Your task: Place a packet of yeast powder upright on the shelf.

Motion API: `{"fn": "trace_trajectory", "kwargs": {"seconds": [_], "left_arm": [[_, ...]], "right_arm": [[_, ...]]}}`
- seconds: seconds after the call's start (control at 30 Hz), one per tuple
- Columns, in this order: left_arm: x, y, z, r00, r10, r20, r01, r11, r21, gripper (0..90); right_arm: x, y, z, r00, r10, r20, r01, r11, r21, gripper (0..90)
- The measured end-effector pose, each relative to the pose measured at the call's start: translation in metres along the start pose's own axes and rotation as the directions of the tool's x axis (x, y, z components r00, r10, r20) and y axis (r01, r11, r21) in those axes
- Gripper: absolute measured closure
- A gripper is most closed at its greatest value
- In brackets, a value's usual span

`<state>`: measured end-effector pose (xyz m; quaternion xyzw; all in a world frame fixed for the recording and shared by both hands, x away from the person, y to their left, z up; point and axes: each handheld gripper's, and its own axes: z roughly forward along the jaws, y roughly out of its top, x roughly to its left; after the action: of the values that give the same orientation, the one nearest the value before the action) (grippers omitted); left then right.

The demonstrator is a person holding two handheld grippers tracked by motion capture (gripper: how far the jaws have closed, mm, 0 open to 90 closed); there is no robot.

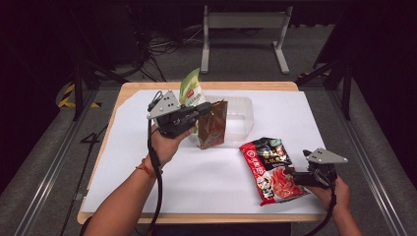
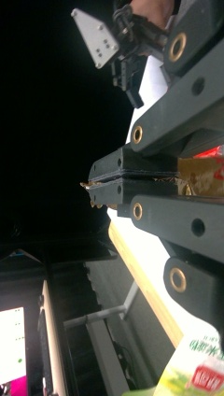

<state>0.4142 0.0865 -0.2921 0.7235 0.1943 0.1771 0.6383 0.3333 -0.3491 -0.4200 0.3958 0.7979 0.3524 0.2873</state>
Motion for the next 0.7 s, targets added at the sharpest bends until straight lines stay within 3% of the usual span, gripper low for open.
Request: {"fn": "trace_trajectory", "kwargs": {"seconds": [0.1, 0.3, 0.6, 0.7], "left_arm": [[0.005, 0.009, 0.005, 0.9988, 0.004, -0.049, -0.003, 1.0000, 0.008, 88.2], [0.019, 0.018, 0.017, 0.9936, -0.041, -0.105, 0.041, 0.9992, 0.001, 88.2], [0.039, 0.015, 0.036, 0.9781, -0.090, -0.188, 0.095, 0.9953, 0.019, 88.1], [0.041, 0.015, 0.043, 0.9702, -0.068, -0.233, 0.079, 0.9961, 0.040, 88.1]], "right_arm": [[0.000, 0.000, 0.000, 1.0000, 0.005, -0.001, -0.005, 1.000, -0.001, 15.0], [0.000, -0.001, 0.000, 1.0000, 0.005, -0.001, -0.005, 1.000, 0.003, 15.0], [-0.001, -0.002, 0.001, 1.0000, 0.004, -0.002, -0.004, 1.000, 0.007, 15.0], [-0.002, -0.002, 0.001, 1.0000, 0.004, -0.003, -0.004, 1.000, 0.006, 15.0]]}}
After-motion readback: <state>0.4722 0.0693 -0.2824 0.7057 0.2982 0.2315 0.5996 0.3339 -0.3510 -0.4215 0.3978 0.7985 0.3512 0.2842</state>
